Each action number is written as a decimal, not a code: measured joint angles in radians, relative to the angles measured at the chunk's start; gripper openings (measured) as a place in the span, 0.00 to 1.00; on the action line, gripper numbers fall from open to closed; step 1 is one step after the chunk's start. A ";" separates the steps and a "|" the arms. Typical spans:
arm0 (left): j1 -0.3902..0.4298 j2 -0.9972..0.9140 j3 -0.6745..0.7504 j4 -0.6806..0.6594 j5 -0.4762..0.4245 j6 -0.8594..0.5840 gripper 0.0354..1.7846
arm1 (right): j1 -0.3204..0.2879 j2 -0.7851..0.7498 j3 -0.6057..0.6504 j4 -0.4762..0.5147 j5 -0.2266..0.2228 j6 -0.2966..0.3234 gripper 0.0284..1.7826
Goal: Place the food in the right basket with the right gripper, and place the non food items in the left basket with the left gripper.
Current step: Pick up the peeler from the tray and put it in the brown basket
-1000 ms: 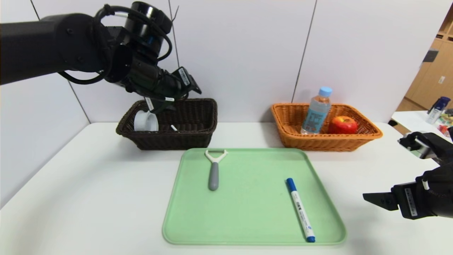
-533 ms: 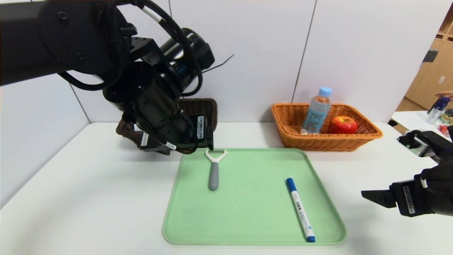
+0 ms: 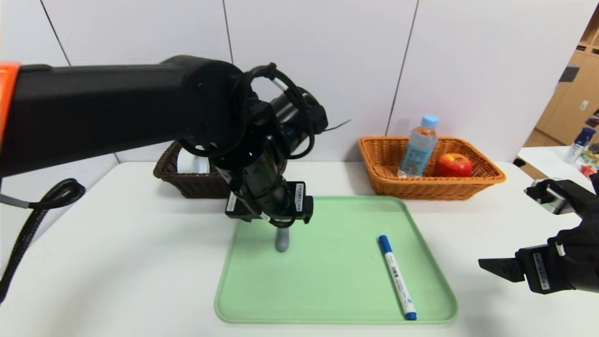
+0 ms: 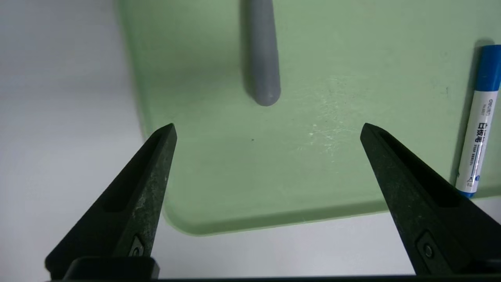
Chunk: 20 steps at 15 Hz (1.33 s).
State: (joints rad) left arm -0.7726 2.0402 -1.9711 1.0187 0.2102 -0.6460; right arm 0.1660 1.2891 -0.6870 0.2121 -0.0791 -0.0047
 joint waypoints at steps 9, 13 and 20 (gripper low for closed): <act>0.007 0.142 -0.011 -0.047 0.000 0.020 0.94 | 0.000 0.002 0.001 0.000 0.000 0.000 0.96; 0.034 0.180 -0.015 -0.095 0.001 0.009 0.94 | 0.000 0.001 0.001 0.000 0.000 -0.001 0.96; 0.047 0.216 -0.015 -0.107 0.000 0.001 0.94 | 0.002 -0.003 0.008 0.000 -0.002 -0.002 0.96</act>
State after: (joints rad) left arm -0.7257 2.2566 -1.9864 0.9119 0.2102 -0.6445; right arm 0.1679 1.2864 -0.6791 0.2121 -0.0809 -0.0070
